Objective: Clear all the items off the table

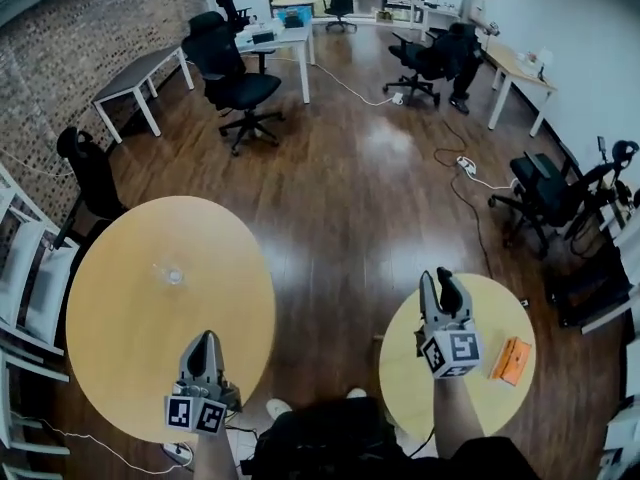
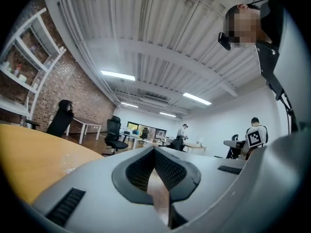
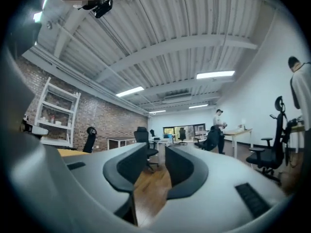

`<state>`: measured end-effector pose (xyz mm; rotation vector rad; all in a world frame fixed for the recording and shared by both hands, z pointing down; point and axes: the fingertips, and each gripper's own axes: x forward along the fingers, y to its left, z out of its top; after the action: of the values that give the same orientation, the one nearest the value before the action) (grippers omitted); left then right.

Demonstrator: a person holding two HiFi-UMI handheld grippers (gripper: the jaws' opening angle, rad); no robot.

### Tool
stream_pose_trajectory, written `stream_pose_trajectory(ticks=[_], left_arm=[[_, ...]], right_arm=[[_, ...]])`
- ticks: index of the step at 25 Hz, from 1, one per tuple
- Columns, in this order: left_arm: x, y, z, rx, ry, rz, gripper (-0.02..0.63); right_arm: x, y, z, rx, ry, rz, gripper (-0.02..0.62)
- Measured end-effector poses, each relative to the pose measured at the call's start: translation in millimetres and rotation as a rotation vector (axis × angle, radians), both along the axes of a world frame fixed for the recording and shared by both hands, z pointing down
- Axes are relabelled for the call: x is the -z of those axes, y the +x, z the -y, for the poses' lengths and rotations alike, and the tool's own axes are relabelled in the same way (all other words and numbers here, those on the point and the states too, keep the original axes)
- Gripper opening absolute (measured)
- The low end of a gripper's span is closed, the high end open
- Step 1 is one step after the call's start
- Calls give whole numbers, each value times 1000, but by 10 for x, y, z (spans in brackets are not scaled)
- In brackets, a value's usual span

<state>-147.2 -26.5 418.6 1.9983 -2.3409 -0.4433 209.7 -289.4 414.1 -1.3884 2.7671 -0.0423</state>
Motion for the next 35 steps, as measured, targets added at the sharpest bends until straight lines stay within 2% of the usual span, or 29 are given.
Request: stream_pose_trajectory(ticks=[4, 10, 16, 18, 23, 28, 32, 34, 35], left_arm=[[76, -312, -420, 117, 38, 11, -8], [127, -1020, -1249, 273, 69, -14, -8], [104, -1531, -1900, 381, 85, -16, -8], [115, -1707, -2133, 424, 95, -14, -8], [89, -2089, -2670, 529, 86, -19, -8], [13, -2167, -2792, 575, 70, -41, -8], [-61, -2204, -2733, 601, 33, -51, -8], [-66, -2261, -2692, 623, 21, -53, -8], [-70, -2288, -2662, 635, 16, -56, -8]], right_arm=[[158, -629, -33, 127, 23, -9, 123], [401, -1775, -446, 288, 67, -36, 123], [377, -2684, -837, 415, 68, -51, 123], [335, -2989, -969, 462, 56, -57, 193], [319, -3684, -1374, 570, 42, -50, 241], [182, -4173, -1511, 664, 88, -172, 242], [86, -4486, -1481, 722, 56, -174, 242], [41, -4641, -1468, 764, 31, -173, 302], [7, -4707, -1448, 784, 20, -179, 304]])
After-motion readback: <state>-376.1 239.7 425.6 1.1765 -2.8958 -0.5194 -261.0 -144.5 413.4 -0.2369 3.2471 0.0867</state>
